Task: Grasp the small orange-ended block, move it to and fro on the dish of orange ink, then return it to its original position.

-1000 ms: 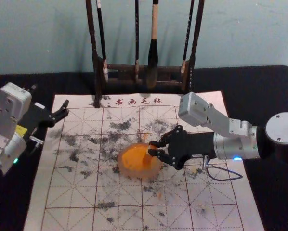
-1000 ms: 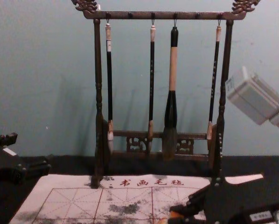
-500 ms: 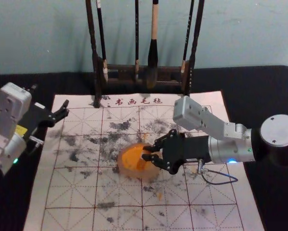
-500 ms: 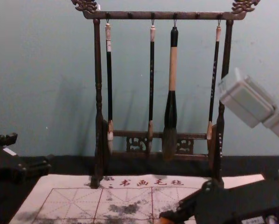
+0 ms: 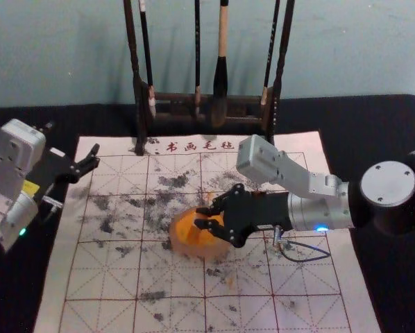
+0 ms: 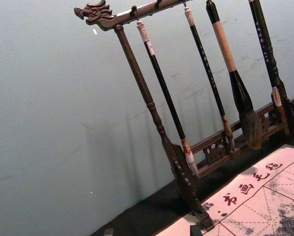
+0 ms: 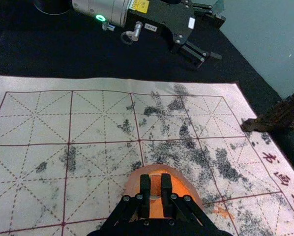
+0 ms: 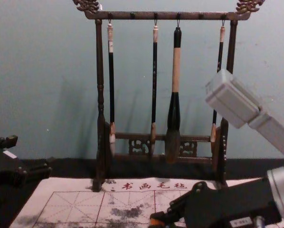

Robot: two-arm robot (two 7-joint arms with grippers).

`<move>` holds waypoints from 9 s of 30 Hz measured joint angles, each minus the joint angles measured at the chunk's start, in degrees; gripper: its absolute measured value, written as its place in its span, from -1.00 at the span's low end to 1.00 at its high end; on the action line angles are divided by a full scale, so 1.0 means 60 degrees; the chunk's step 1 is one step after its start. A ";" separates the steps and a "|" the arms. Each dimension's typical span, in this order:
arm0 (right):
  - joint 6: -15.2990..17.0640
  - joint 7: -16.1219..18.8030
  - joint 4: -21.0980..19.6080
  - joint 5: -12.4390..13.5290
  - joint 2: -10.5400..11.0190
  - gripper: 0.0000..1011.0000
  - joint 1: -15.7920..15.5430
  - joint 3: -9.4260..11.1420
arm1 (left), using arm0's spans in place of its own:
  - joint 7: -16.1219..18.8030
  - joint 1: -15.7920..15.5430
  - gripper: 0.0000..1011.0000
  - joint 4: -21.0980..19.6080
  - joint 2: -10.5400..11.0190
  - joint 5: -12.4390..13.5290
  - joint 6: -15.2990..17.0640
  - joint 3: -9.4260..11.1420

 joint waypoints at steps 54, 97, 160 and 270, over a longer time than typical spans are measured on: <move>0.0054 -0.0400 0.0378 -0.0197 -0.0157 -0.73 0.0156 0.0403 | 0.0000 0.0001 0.98 0.0000 0.0000 -0.0001 0.0000 0.0000; 0.2424 -0.3437 -0.3437 0.2530 0.1580 -0.73 -0.2776 0.3430 | 0.0000 0.0000 0.98 0.0000 0.0000 0.0000 0.0000 0.0000; 0.3243 -0.3731 -0.2972 0.2003 0.0852 -0.73 -0.3077 0.3278 | 0.0000 0.0000 0.98 0.0000 0.0000 0.0000 0.0000 -0.0001; 0.2671 -0.4248 -0.2628 0.1272 -0.0270 0.98 -0.3404 0.3675 | 0.0000 0.0000 0.98 0.0000 0.0000 0.0000 0.0000 0.0000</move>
